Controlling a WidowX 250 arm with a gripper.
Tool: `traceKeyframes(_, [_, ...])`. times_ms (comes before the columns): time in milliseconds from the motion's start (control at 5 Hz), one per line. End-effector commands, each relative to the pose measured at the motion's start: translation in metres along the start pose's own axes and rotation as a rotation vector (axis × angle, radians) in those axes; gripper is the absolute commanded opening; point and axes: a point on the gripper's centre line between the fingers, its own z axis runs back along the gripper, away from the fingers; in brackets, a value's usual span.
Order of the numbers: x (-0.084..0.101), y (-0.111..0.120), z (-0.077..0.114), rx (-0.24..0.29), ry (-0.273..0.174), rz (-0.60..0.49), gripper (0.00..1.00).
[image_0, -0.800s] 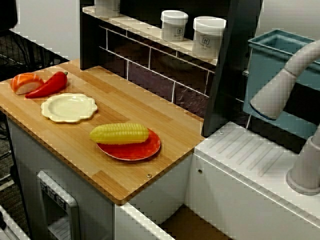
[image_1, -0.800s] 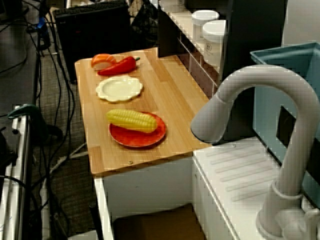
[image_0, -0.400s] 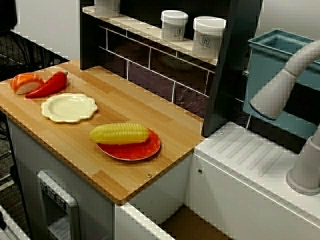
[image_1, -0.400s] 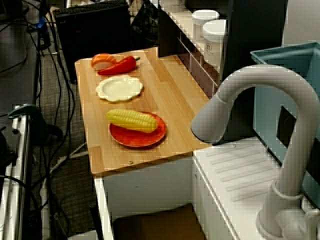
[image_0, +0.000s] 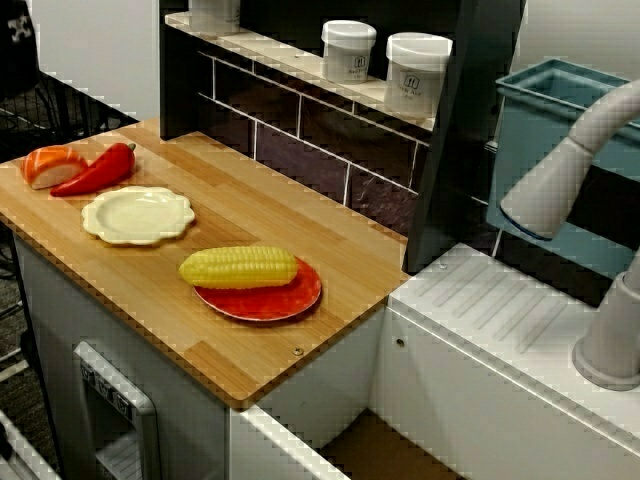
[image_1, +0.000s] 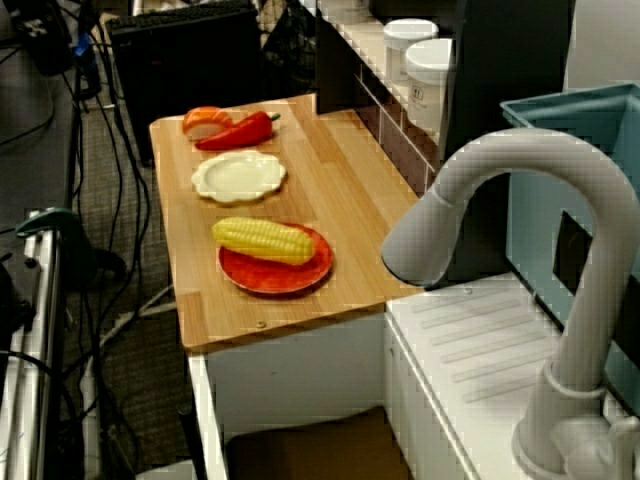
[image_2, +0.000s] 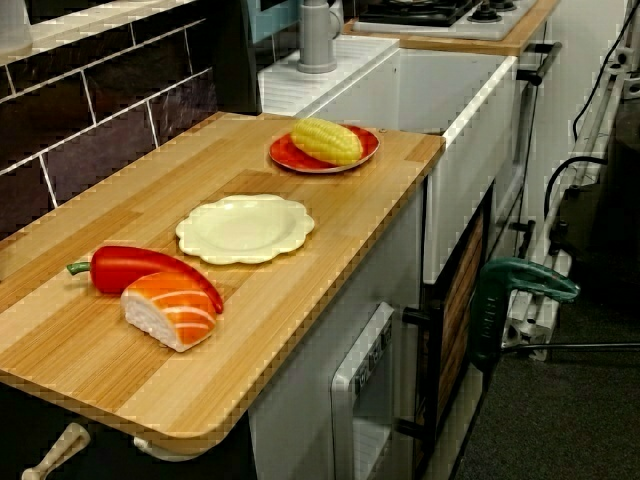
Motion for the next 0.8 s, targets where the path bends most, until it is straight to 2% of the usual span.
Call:
traceKeyframes(0, [0.043, 0.087, -0.044, 0.095, -0.048, 0.077, 1.0])
traceKeyframes(200, [0.066, 0.127, -0.062, 0.114, -0.02, 0.072, 1.0])
traceKeyframes(400, [0.088, 0.143, -0.079, 0.127, 0.047, -0.061, 1.0])
traceKeyframes(600, [0.1, 0.147, -0.086, 0.118, 0.048, -0.193, 1.0])
